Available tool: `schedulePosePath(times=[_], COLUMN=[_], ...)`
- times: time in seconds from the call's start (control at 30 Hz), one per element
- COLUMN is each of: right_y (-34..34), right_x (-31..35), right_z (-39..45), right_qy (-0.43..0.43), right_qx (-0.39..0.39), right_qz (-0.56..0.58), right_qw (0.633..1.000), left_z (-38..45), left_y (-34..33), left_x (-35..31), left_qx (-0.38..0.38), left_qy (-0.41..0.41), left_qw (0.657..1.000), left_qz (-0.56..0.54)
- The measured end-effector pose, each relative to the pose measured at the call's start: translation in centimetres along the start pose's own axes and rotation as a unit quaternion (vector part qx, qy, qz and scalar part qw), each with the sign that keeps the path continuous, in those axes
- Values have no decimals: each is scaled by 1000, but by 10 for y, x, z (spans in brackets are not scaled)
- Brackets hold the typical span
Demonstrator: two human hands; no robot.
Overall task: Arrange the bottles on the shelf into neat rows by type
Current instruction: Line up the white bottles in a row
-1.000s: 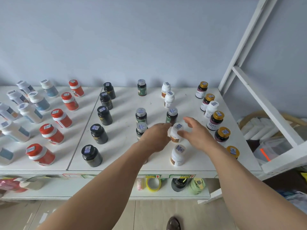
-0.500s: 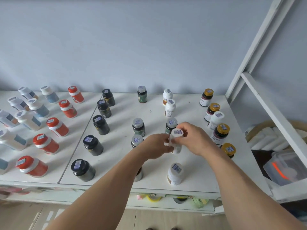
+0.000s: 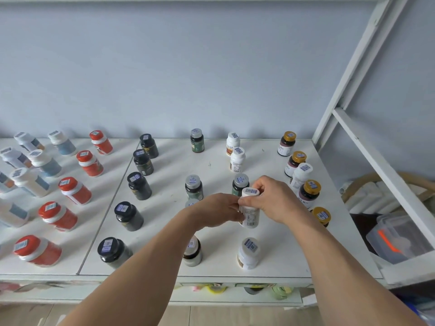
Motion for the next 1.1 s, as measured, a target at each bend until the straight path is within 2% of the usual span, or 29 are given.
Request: schedulePosePath(times=[0.3,0.5,0.63,0.8,0.9,0.97,1.03,1.1], right_y=[-2,-19,-37,-43,-47,-46,-36,-25], right_x=[2,-6,-19,-22,-22,-22,-19,-19], right_z=[-6,-12,-14,-13,-13,-12,-4,10], right_qy=[-1,-6,-18,-24,-32,-43,-44,-38], right_qx=[1,13,16,5,30,51,37,12], right_qz=[8,24,13,-1,-15,17,71,71], right_qw=[1000,1000,1000,1000,999,998,996,997], left_z=[-2,4,10,17,20,22,24,27], left_y=[2,13,15,22,29,36,44,50], left_x=[0,1,4,8,8,6,6,5], left_qx=[8,-61,-78,-91,-104,-112,-121,-127], left_qy=[-7,-18,-28,-41,-52,-58,-61,-56], left_qw=[1000,974,956,950,952,954,958,963], left_qz=[25,216,280,296,283,271,252,229])
Point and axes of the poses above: each hand's wrist, its own z-axis towards the middle knuckle, its own y-axis out of the back of the hand, x = y × z, the point moved 9 cm from there along z, towards the middle knuckle, and after that the axes turned 1 degree about y, right-handed, at the moved point
